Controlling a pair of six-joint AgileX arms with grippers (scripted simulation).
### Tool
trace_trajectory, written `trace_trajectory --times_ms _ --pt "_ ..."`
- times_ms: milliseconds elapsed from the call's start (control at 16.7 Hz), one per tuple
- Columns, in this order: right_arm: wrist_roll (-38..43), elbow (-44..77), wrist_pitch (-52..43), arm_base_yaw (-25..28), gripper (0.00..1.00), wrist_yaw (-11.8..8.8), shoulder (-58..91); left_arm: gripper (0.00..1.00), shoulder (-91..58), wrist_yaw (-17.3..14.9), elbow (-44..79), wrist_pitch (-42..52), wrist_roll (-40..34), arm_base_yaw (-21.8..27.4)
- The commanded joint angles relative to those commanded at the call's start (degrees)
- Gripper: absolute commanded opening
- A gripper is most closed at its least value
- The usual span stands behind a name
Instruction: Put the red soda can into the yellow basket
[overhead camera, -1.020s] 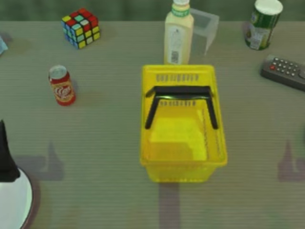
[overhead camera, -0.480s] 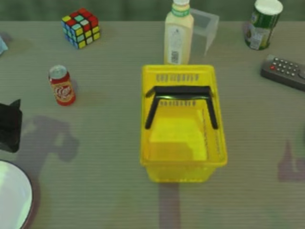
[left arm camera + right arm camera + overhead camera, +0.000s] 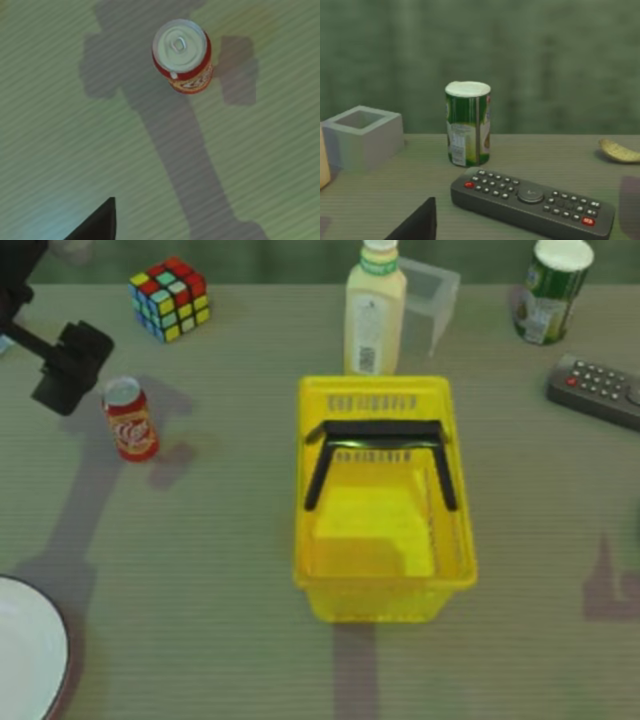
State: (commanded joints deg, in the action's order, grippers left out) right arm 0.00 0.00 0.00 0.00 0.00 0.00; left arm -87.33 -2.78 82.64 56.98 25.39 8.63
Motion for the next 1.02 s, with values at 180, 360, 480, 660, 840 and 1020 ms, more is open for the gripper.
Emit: trace_trajectory --times_ms 180,360,480,660,840,1020 --pt "0.0 0.0 0.0 0.0 1.0 0.0 0.0 1.0 -18.25 0.57 16.06 8.76 4.55 0.23" --pt "0.0 0.0 0.0 0.0 1.0 0.0 0.0 1.0 -34.17 1.25 30.25 15.62 8.48 0.19" --pt "0.0 0.0 0.0 0.0 1.0 0.0 0.0 1.0 -42.53 1.7 38.0 18.99 10.61 0.05" --pt "0.0 0.0 0.0 0.0 1.0 0.0 0.0 1.0 -50.8 2.25 46.03 22.35 12.86 -0.19" --pt "0.0 0.0 0.0 0.0 1.0 0.0 0.0 1.0 -53.4 2.45 48.59 23.42 13.61 -0.31" --pt "0.0 0.0 0.0 0.0 1.0 0.0 0.0 1.0 -53.4 2.45 48.59 23.42 13.61 -0.31"
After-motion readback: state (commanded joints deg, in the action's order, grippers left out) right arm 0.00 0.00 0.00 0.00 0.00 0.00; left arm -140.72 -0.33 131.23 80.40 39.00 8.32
